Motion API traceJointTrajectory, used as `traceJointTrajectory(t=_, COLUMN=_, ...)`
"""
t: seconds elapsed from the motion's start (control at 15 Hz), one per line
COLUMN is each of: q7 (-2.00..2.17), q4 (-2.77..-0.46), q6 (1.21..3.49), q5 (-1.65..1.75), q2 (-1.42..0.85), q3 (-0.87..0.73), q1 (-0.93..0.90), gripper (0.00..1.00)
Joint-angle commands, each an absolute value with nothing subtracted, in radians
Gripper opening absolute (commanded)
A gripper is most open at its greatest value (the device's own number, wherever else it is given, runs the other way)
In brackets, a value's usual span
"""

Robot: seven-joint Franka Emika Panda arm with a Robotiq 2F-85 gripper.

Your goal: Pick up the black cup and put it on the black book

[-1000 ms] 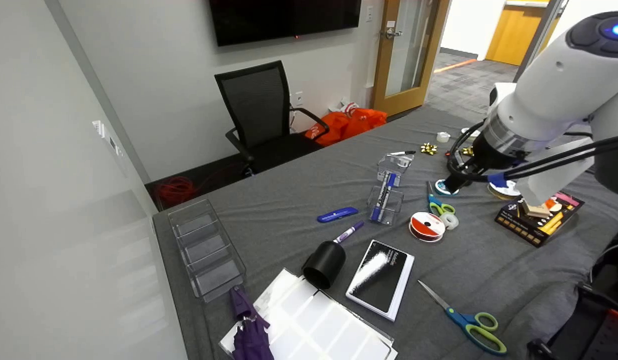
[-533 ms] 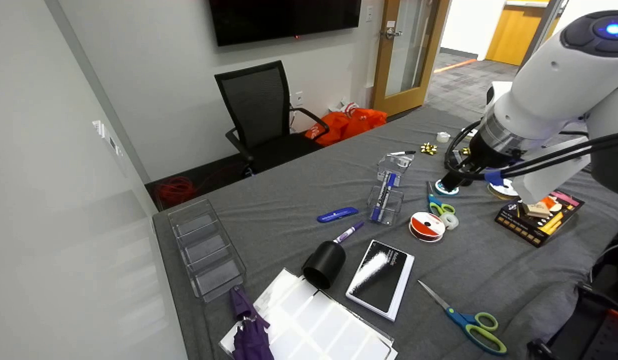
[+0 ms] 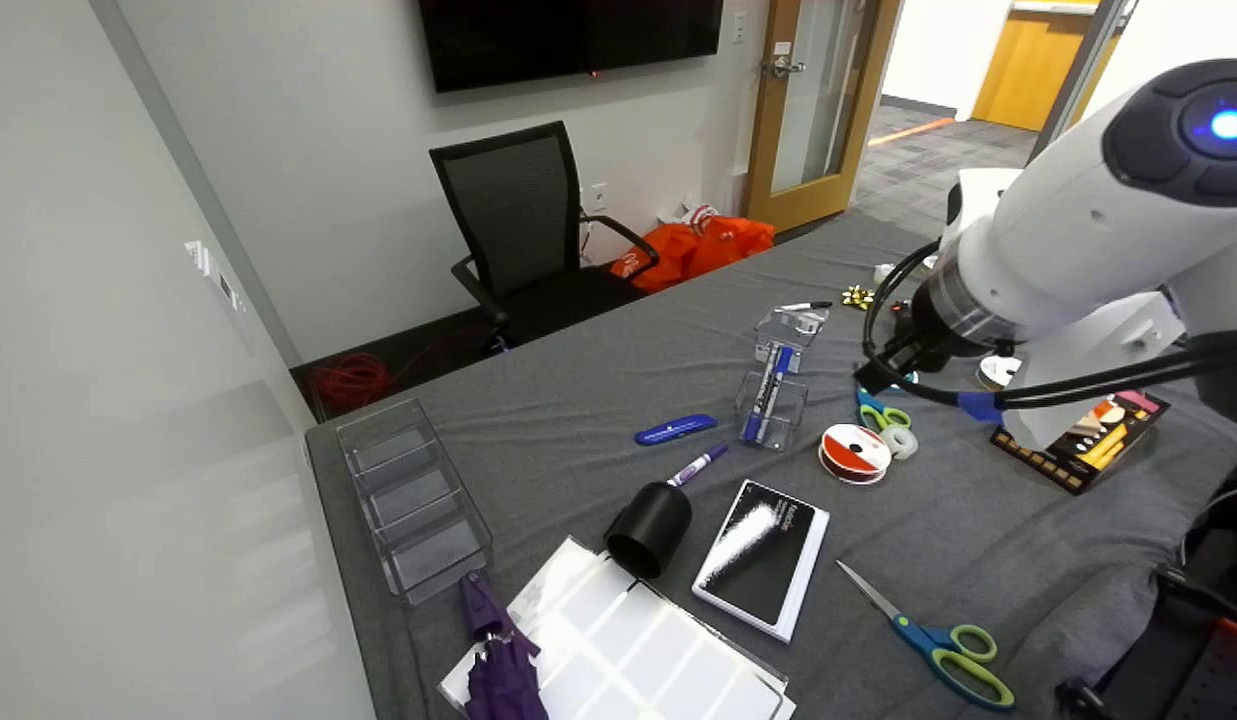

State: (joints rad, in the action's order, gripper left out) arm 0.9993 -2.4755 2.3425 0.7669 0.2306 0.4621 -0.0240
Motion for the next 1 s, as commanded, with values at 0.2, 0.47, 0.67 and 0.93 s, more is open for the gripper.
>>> traceJointTrajectory(t=0.2, q7=1.116, q4=-2.244, q6=2.169, q5=0.957, q2=-0.065, q3=0.431, q1=-0.159, gripper=1.0)
traceJointTrajectory(t=0.47, q7=0.996, q4=-2.095, q6=2.122, q5=0.928, q2=-0.241, q3=0.37, q1=-0.24, gripper=1.0)
traceJointTrajectory(t=0.67, q7=0.898, q4=-2.005, q6=2.135, q5=0.893, q2=-0.332, q3=0.336, q1=-0.287, gripper=1.0)
traceJointTrajectory(t=0.93, q7=0.827, q4=-1.924, q6=2.151, q5=0.896, q2=-0.403, q3=0.3, q1=-0.342, gripper=1.0)
